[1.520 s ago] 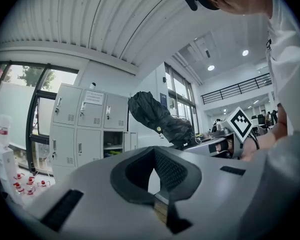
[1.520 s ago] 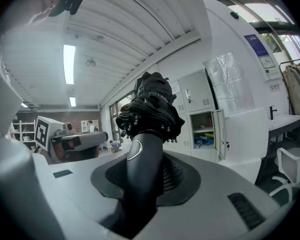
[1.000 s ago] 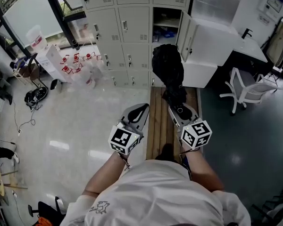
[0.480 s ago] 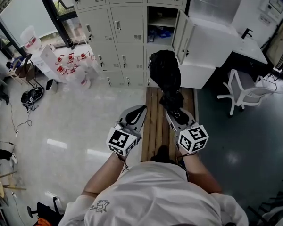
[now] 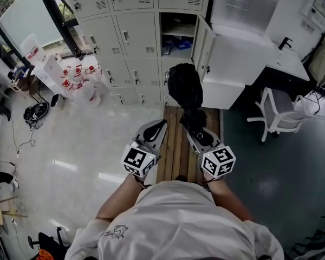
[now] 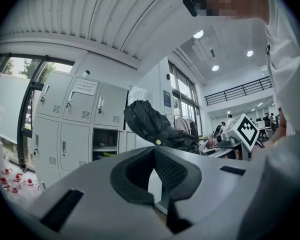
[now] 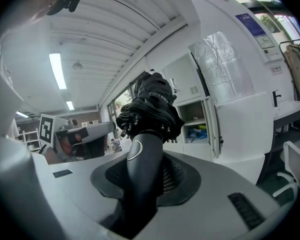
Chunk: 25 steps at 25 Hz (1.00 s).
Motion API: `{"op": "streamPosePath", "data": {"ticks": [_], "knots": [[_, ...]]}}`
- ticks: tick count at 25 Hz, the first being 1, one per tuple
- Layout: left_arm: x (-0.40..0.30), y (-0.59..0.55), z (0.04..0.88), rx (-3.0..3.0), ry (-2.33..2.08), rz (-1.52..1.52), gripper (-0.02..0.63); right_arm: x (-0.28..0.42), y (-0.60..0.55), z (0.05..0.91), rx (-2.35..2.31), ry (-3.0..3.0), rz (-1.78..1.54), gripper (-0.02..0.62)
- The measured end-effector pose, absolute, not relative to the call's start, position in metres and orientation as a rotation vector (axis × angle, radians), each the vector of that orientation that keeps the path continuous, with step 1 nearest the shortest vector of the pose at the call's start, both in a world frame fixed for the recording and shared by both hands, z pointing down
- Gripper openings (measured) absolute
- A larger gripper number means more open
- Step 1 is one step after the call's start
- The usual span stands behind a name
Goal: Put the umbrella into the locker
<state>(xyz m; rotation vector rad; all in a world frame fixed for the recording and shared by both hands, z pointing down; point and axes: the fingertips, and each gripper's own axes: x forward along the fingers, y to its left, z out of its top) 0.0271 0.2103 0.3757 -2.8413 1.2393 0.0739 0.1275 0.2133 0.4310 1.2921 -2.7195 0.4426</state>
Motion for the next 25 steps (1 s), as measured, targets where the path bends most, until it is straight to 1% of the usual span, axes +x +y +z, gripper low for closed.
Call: {"op": "streamPosePath", "data": {"ticks": [5,15,20,25], "knots": [[0.050,0.187,0.369,-2.822,1.271,0.085,0.011,0.151,0.192,0.430,1.250,-2.719,0.449,0.146],[0.063,0.133,0.380,-2.842,1.286,0.067,0.011,0.170,0.153,0.441,1.280,-2.708,0.488,0.146],[0.064,0.101,0.383,-2.859,1.262,0.072,0.011,0.170,0.121,0.444,1.299,-2.691,0.500,0.146],[0.050,0.062,0.387,-2.866,1.250,0.067,0.011,0.156,0.082,0.449,1.305,-2.682,0.514,0.146]]}}
